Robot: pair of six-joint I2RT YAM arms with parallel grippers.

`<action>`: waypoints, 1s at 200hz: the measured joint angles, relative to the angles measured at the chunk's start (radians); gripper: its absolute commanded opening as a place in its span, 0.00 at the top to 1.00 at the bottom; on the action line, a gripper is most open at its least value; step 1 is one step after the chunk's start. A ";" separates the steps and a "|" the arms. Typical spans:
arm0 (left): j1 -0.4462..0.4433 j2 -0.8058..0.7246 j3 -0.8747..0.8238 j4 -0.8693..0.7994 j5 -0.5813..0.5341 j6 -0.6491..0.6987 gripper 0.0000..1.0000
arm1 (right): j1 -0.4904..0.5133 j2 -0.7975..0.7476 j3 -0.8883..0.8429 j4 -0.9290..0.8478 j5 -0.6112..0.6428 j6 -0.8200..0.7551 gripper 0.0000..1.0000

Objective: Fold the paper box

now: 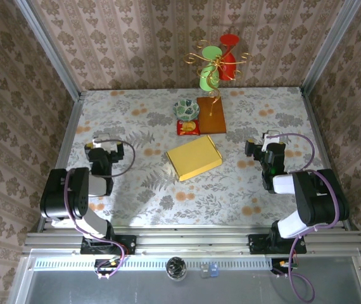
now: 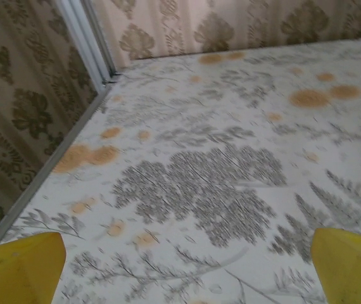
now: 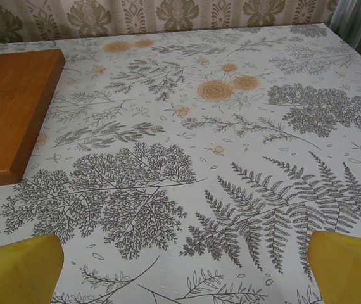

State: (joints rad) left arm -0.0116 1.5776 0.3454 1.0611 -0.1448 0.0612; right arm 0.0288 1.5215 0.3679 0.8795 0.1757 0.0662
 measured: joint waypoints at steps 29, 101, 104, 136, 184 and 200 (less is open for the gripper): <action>0.001 -0.010 0.003 -0.034 0.007 -0.017 0.00 | 0.002 0.000 0.000 0.000 0.000 0.000 0.00; -0.002 -0.010 0.002 -0.085 0.015 -0.024 0.00 | 0.002 0.000 0.011 -0.008 0.001 0.000 0.00; -0.002 -0.010 0.002 -0.088 0.015 -0.024 0.00 | 0.002 0.000 0.011 -0.008 0.001 0.000 0.00; -0.002 -0.010 0.002 -0.092 0.015 -0.024 0.00 | 0.002 0.000 0.011 -0.008 0.002 0.000 0.00; -0.002 -0.010 0.002 -0.093 0.016 -0.024 0.00 | 0.015 0.000 0.011 -0.008 0.004 -0.003 0.00; -0.002 -0.010 0.002 -0.093 0.015 -0.024 0.00 | 0.015 0.000 0.011 -0.008 0.005 -0.003 0.00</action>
State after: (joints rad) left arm -0.0135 1.5673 0.3477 0.9680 -0.1295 0.0376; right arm 0.0437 1.5215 0.3790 0.8711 0.1802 0.0628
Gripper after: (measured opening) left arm 0.999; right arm 0.999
